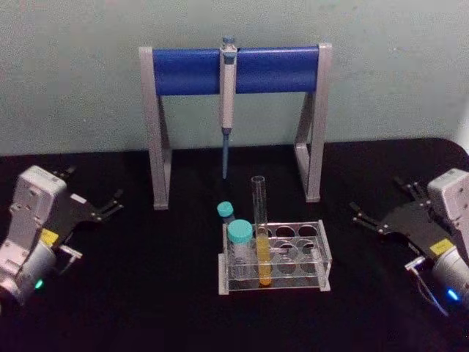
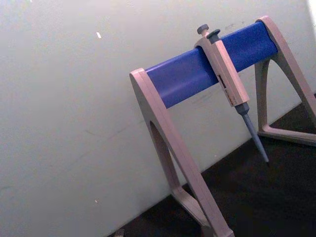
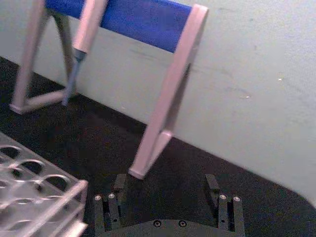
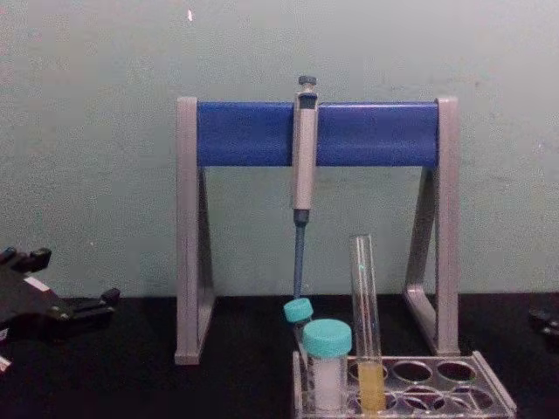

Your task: Pick up the test tube from the test tube rack, shake it, then place it back into the test tube rack.

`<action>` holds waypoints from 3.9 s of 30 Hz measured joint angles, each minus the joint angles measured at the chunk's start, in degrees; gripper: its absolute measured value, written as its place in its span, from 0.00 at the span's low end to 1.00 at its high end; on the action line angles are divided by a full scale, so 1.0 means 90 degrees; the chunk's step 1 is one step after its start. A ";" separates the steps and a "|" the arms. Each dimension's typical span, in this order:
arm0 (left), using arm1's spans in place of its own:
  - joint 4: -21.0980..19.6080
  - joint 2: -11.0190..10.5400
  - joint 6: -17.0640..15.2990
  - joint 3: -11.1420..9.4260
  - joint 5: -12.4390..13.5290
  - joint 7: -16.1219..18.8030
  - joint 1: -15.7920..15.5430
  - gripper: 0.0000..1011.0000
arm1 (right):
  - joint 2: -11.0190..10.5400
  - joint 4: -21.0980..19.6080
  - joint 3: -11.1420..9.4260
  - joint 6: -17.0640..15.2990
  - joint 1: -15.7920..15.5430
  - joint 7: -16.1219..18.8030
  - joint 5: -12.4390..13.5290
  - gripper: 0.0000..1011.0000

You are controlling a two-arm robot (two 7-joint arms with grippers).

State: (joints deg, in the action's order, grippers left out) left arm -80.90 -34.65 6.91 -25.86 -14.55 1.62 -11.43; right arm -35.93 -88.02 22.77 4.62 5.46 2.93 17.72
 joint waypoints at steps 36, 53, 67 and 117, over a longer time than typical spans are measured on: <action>0.0000 0.0000 0.0000 0.0000 0.0000 0.0000 0.0000 0.99 | 0.0737 -0.0286 0.0224 -0.0933 0.0511 0.2778 0.1630 0.99; 0.0000 0.0000 0.0000 0.0000 0.0000 0.0000 0.0000 0.99 | 0.1184 0.0644 0.0659 -0.1094 0.1339 0.3042 0.1412 0.99; 0.0000 0.0000 0.0000 0.0000 0.0000 0.0000 0.0000 0.99 | 0.1249 0.0792 0.0708 -0.1065 0.1427 0.3069 0.1370 0.99; 0.0000 0.0000 0.0000 0.0000 0.0000 0.0000 0.0000 0.99 | 0.1235 0.0760 0.0693 -0.1063 0.1403 0.3058 0.1388 0.23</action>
State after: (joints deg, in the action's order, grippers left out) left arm -80.90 -34.64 6.91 -25.86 -14.55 1.62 -11.43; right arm -24.81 -81.18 29.00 -4.95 18.09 30.45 30.21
